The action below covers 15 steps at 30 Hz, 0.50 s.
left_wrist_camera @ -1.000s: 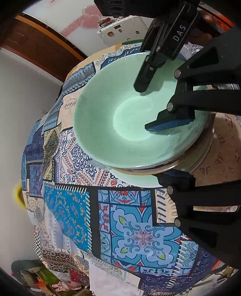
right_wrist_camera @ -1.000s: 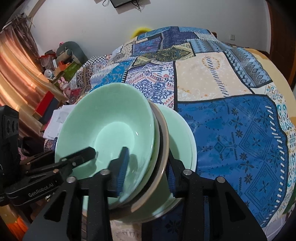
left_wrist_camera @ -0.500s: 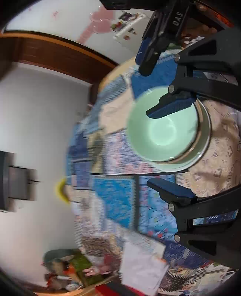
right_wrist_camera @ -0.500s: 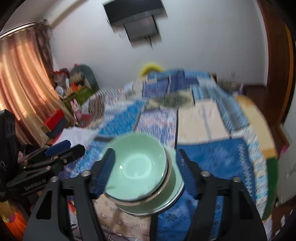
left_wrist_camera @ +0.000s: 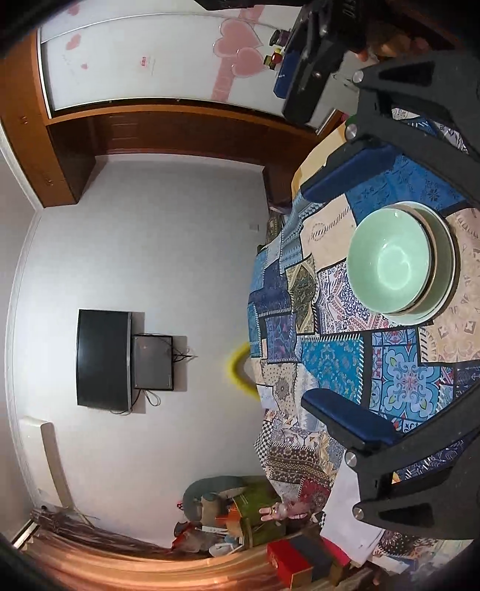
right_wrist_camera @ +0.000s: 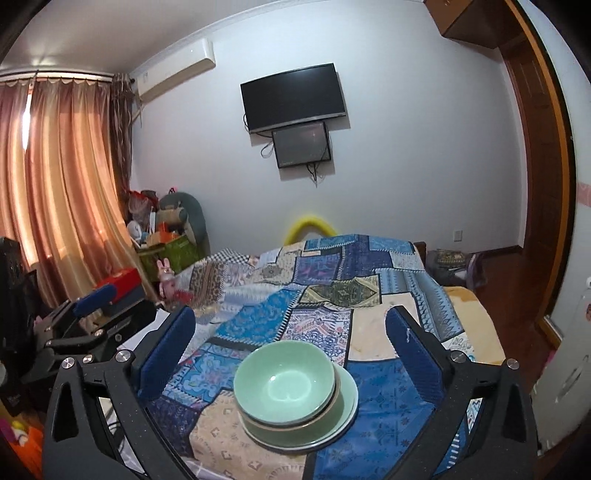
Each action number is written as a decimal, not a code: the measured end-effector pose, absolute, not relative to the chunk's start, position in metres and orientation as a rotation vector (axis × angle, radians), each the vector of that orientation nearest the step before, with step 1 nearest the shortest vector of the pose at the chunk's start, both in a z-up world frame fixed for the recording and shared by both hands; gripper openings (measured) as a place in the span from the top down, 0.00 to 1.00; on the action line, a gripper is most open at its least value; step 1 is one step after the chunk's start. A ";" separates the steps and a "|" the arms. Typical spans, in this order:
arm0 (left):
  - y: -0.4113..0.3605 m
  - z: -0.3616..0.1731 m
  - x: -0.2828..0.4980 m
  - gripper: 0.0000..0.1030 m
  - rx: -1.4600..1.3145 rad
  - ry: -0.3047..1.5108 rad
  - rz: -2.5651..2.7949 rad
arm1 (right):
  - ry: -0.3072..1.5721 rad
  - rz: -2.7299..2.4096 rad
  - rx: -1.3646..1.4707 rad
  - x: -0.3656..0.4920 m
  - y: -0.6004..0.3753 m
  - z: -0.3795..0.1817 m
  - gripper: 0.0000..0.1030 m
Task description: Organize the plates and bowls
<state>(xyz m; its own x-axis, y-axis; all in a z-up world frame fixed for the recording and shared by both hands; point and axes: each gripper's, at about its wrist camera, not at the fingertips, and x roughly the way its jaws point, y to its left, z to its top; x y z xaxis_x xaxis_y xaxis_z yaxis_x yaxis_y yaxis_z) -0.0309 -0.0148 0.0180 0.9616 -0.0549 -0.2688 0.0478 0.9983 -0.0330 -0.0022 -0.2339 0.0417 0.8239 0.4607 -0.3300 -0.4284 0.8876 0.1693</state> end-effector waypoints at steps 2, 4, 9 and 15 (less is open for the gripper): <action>-0.013 0.018 -0.034 0.01 -0.039 0.272 -0.047 | 0.366 0.476 0.088 -0.004 -0.233 0.042 0.00; -0.012 0.018 -0.039 0.00 -0.047 0.266 -0.044 | 0.359 0.475 0.081 -0.006 -0.233 0.042 0.00; -0.009 0.020 -0.043 0.00 -0.066 0.259 -0.046 | 0.333 0.474 0.062 -0.014 -0.233 0.044 0.00; -0.010 0.021 -0.050 0.00 -0.076 0.249 -0.048 | 0.324 0.484 0.057 -0.017 -0.232 0.044 0.00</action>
